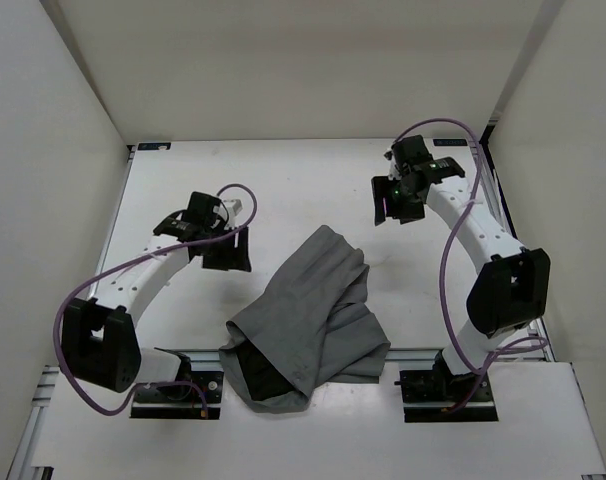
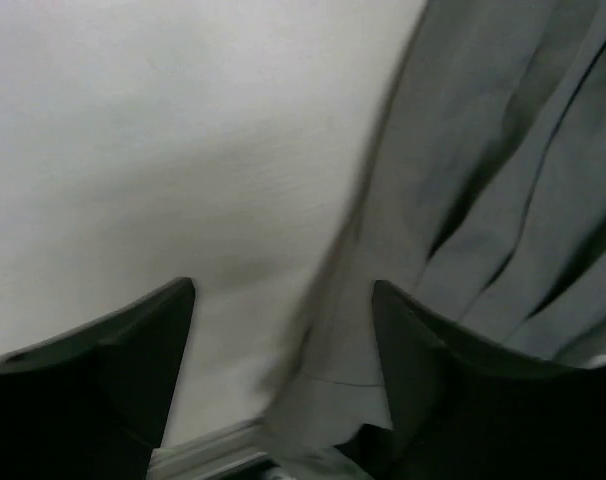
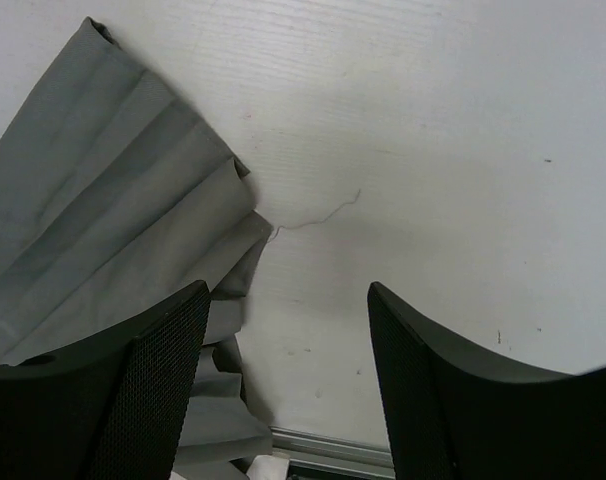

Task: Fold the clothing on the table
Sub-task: Flatten the skirt out

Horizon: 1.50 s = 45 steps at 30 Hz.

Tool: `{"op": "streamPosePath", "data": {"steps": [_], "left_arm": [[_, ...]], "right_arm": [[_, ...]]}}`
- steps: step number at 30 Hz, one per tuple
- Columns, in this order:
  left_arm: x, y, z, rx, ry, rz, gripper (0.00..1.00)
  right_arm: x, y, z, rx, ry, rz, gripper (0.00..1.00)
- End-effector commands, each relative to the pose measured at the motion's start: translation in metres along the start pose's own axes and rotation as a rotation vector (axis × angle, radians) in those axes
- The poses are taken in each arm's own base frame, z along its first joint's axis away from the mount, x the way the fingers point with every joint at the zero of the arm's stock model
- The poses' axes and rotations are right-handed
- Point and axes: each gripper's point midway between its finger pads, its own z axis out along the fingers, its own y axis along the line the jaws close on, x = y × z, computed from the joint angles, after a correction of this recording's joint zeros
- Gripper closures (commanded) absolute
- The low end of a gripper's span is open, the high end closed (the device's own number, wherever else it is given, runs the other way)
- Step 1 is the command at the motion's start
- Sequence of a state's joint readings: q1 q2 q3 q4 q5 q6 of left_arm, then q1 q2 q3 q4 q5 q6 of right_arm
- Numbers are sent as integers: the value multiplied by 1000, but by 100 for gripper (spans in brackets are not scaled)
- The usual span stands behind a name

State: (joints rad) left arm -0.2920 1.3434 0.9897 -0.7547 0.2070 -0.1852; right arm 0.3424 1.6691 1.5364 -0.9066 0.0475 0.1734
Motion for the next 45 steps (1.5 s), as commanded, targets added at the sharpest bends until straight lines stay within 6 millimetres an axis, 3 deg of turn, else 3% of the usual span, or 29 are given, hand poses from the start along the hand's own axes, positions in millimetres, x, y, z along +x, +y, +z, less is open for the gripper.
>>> {"op": "streamPosePath", "data": {"steps": [1,3,4,5,7,9,11,14,17,18,20,21,23,25,26,28,29,30,31,33,34,36,39,42,45], "left_arm": [[8,-25,0,133,-8,18,43],[17,-20,0,87,22,-1,57],[20,-19,-1,80,25,4,54],[29,-19,-1,89,56,5,41],[49,-27,-1,137,122,21,27],[80,-28,7,125,215,49,25],[94,-25,10,88,248,77,21],[107,-24,9,95,281,66,25],[118,-27,5,122,312,58,39],[121,-29,5,128,320,66,69],[117,-38,5,160,310,66,100],[107,-43,4,175,286,64,100],[68,-65,-6,244,196,88,100],[-16,-100,-43,321,-11,148,100],[-42,-104,-49,321,-57,148,100],[-135,-129,-108,355,-308,179,100],[-158,-129,-112,372,-342,158,100],[-189,-137,-133,392,-423,172,100],[-211,-143,-154,422,-477,170,100],[-231,-155,-170,452,-533,201,100],[-236,-165,-180,479,-560,216,100],[-226,-185,-181,552,-538,249,100],[-203,-200,-171,581,-482,276,100],[-174,-207,-163,625,-420,297,100],[-119,-210,-137,660,-281,286,100]], "right_arm": [[-1,-1,-16,-54,-43,71,30],[1,-2,-21,-57,-49,87,30],[2,-4,-21,-56,-47,91,30],[6,-5,-18,-49,-32,86,30],[4,-4,-23,-49,-42,89,30],[7,1,-21,-49,-28,73,30],[9,3,-20,-48,-17,68,30],[15,10,-19,-51,3,47,30],[22,6,-16,-16,23,42,30],[25,4,-15,-4,28,44,30],[25,6,-16,-15,25,50,30],[29,7,-15,-22,31,52,30],[26,9,-17,-32,21,51,31],[27,9,-16,-39,22,48,31],[28,8,-12,-32,31,55,30],[22,10,-14,-43,13,51,30],[25,9,-12,-39,28,52,31],[20,11,-12,-43,13,45,31],[17,9,-14,-36,7,41,31],[15,10,-15,-43,2,41,31],[12,8,-16,-38,-10,40,31],[10,5,-18,-39,-14,51,31],[9,-6,-21,-26,-28,75,31],[7,-16,-24,-13,-45,95,31],[7,-23,-25,-4,-48,118,31]]}}
